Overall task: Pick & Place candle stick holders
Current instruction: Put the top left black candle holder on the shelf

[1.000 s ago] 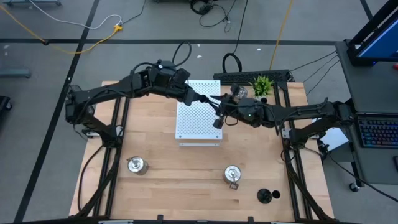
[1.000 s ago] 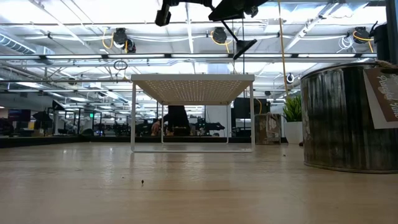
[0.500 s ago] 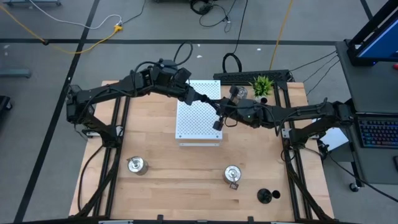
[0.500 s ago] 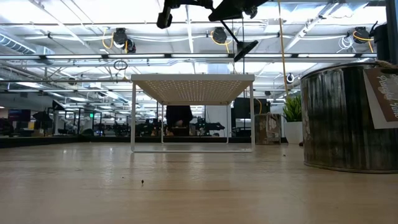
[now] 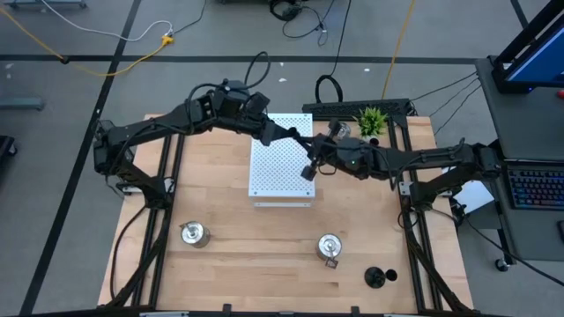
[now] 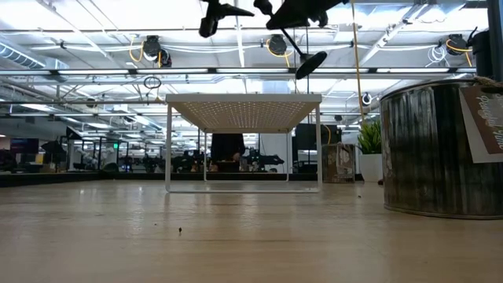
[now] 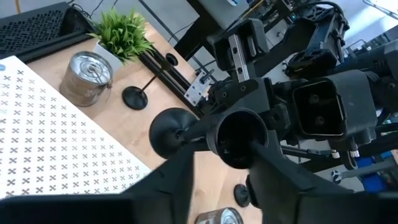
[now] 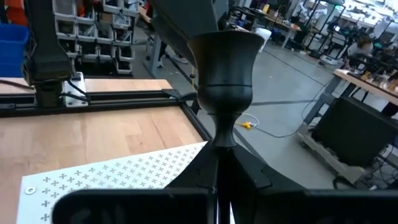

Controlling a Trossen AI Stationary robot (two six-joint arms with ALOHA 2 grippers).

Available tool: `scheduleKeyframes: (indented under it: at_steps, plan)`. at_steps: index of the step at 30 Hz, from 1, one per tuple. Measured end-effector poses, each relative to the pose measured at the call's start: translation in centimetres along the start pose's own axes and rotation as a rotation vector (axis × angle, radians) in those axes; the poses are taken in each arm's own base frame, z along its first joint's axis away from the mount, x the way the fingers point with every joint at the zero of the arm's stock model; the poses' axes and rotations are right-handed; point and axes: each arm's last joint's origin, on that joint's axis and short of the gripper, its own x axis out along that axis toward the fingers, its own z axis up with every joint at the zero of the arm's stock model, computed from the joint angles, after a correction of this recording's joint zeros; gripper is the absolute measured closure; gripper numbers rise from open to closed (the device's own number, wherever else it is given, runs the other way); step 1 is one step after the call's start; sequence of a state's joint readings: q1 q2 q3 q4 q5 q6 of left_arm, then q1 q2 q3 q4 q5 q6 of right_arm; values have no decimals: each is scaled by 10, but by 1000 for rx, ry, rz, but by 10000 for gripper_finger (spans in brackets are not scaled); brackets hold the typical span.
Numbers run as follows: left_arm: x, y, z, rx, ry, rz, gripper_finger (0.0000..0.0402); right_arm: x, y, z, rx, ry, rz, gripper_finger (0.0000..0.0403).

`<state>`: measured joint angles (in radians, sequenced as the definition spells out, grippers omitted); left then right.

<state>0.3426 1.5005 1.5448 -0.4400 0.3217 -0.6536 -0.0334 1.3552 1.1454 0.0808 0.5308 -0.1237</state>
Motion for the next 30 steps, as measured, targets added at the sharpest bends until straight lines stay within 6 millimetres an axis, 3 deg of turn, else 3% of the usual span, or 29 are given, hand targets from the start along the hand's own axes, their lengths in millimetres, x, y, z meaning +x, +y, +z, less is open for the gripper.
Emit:
scheduleKeyframes:
  at_steps: [5,9,15,24,27,30]
  plan:
    - [-6,5,5,60,-7,-10,177,3,-7,-1,18,8,-29,397]
    - [-16,11,10,72,4,-5,156,4,-14,0,38,1,-46,397]
    - [-32,29,6,145,102,108,154,9,-28,3,80,-36,-88,397]
    - [-58,56,-8,140,213,533,153,22,-52,-16,246,-322,-15,397]
    - [-62,57,-8,175,215,573,153,26,-62,-29,251,-345,-46,397]
    - [-58,60,-9,218,220,552,153,31,-70,-29,277,-413,-20,397]
